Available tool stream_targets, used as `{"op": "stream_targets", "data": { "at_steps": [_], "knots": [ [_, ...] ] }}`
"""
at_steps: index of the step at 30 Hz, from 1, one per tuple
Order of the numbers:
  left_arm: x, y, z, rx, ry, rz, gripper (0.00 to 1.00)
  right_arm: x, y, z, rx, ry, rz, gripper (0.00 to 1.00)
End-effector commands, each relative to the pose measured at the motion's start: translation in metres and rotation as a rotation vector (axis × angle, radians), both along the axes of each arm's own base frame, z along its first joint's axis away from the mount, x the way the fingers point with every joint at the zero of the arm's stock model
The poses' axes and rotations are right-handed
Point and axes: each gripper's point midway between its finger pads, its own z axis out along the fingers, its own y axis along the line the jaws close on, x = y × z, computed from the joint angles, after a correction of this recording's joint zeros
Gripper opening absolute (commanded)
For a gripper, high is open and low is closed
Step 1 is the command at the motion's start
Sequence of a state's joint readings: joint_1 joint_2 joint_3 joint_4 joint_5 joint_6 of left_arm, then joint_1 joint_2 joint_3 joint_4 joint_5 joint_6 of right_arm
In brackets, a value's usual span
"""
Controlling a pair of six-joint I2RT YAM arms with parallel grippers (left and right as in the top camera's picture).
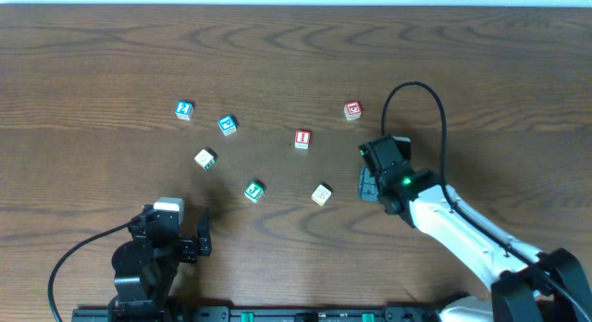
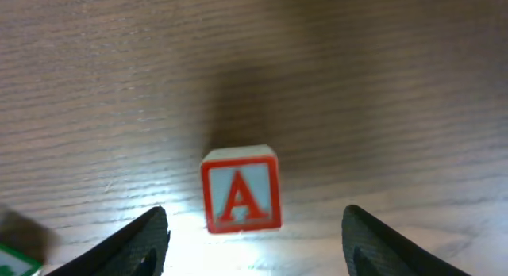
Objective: Spell out Ai2
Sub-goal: 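Move the right gripper to the red 'A' block and grasp it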
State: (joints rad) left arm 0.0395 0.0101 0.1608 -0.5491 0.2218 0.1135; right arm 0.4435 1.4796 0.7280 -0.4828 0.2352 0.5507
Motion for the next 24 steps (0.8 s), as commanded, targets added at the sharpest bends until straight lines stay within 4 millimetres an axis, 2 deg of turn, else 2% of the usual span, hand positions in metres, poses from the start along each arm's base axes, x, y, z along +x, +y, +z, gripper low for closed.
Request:
{"op": "stream_targets", "data": {
  "at_steps": [1, 9, 12, 17, 24],
  "knots": [
    [0.0004, 0.0014, -0.0036, 0.018, 0.000, -0.003, 0.95, -0.0011, -0.0011, -0.0139, 0.001, 0.056, 0.083, 0.67],
    [0.0004, 0.0014, -0.0036, 0.018, 0.000, -0.003, 0.95, -0.0003, 0.0002, -0.0191, 0.007, 0.071, 0.118, 0.62],
    [0.0004, 0.0014, -0.0036, 0.018, 0.000, -0.003, 0.95, 0.0021, 0.0013, -0.0182, 0.011, 0.061, 0.118, 0.56],
    [0.0004, 0.0014, -0.0036, 0.018, 0.000, -0.003, 0.95, 0.0046, 0.0023, -0.0173, 0.015, 0.050, 0.118, 0.38],
    [0.0004, 0.0014, -0.0036, 0.018, 0.000, -0.003, 0.95, 0.0061, 0.0029, -0.0167, 0.017, 0.043, 0.118, 0.33]
  ]
}}
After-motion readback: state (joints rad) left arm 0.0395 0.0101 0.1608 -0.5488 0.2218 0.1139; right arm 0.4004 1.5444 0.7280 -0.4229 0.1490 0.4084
